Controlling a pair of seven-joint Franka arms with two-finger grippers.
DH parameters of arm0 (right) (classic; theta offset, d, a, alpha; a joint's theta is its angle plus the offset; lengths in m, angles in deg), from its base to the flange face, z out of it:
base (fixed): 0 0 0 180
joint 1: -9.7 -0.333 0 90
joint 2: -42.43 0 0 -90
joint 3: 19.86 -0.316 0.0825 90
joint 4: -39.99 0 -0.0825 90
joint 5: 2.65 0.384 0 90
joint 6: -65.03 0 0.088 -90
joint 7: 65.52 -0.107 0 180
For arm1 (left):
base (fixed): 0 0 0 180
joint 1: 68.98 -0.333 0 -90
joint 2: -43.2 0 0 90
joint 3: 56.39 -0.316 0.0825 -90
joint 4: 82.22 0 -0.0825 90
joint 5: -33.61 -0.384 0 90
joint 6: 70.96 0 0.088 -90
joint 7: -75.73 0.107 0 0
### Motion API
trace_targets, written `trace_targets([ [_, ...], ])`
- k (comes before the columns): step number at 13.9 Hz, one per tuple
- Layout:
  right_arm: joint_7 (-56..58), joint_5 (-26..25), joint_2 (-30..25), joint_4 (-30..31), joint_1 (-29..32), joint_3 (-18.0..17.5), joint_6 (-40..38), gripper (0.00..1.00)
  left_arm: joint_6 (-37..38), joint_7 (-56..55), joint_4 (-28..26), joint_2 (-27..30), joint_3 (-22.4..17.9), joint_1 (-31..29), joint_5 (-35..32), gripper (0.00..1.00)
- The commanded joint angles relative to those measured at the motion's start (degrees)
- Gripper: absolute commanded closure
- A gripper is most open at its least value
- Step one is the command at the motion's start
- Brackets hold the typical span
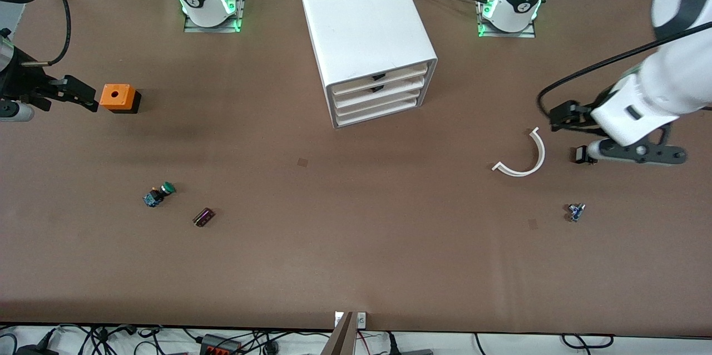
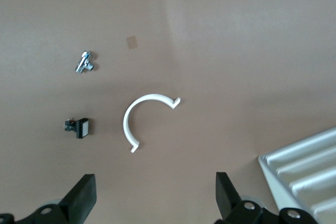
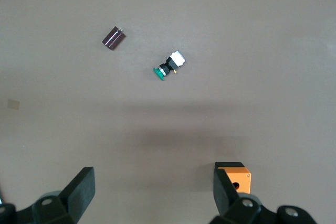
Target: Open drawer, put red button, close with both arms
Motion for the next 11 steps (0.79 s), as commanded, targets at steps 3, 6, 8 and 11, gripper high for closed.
trace_targets([
  [3,-0.75,-0.51,0.38,-1.05,1.94,-1.46,-0.7,0.0,-10.04,8.58,-17.0,11.56,-10.15,5.2,2.76,0.0],
  [6,-0.75,-0.43,0.29,-1.05,2.2,-1.9,-0.7,0.0,-16.73,0.33,-20.9,14.83,-12.6,5.82,3.11,0.0],
  [8,-0.4,-0.34,0.03,-1.05,2.29,-2.08,-0.78,0.0,-16.06,0.92,-21.42,15.97,-12.8,5.39,2.94,0.0],
  [11,0.04,-0.34,-0.15,-1.05,1.94,-1.99,-0.87,0.0,-12.82,2.41,-20.46,16.15,-12.36,5.21,2.5,0.0],
])
